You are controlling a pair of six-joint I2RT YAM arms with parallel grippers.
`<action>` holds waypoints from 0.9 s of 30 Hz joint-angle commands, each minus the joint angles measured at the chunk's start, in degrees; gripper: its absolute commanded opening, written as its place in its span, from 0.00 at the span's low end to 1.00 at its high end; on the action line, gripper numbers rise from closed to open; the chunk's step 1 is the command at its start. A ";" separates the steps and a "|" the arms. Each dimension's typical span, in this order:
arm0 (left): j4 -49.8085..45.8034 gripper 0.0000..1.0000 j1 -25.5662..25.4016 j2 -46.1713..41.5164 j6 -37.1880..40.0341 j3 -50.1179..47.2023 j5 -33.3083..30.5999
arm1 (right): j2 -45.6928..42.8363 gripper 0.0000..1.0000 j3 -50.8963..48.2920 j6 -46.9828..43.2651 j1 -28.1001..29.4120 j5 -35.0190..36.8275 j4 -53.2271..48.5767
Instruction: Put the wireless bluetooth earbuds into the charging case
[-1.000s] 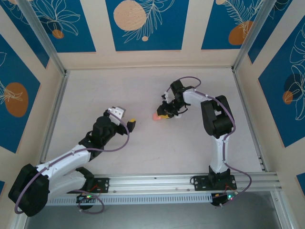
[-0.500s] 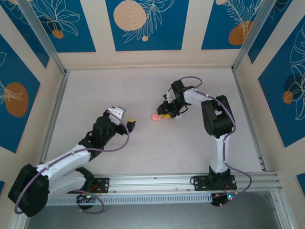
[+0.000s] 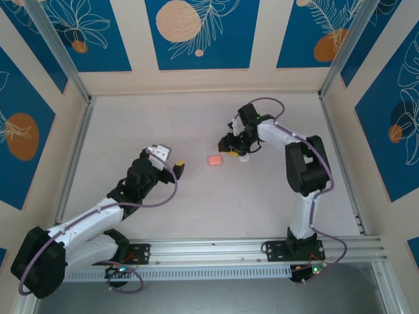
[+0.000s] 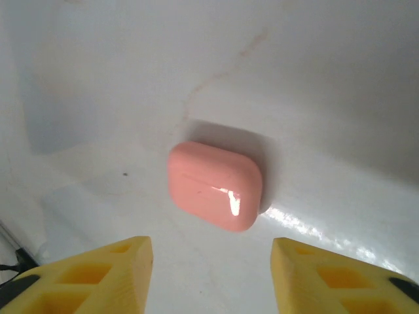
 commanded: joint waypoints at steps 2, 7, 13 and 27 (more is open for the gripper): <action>-3.70 1.00 3.43 0.94 1.56 4.52 -3.85 | -10.19 0.67 -5.22 -0.02 -0.67 7.47 5.02; -4.83 1.00 11.00 2.18 -0.20 6.10 -2.50 | -19.87 0.99 -14.52 -1.27 -2.31 17.02 12.42; -2.84 1.00 18.16 3.62 -0.38 4.93 -3.20 | -31.84 0.99 -29.77 -3.71 -7.32 23.86 26.38; 25.36 1.00 26.30 16.19 0.13 -6.02 -2.52 | -46.46 0.99 -57.85 -11.01 -21.91 23.10 58.59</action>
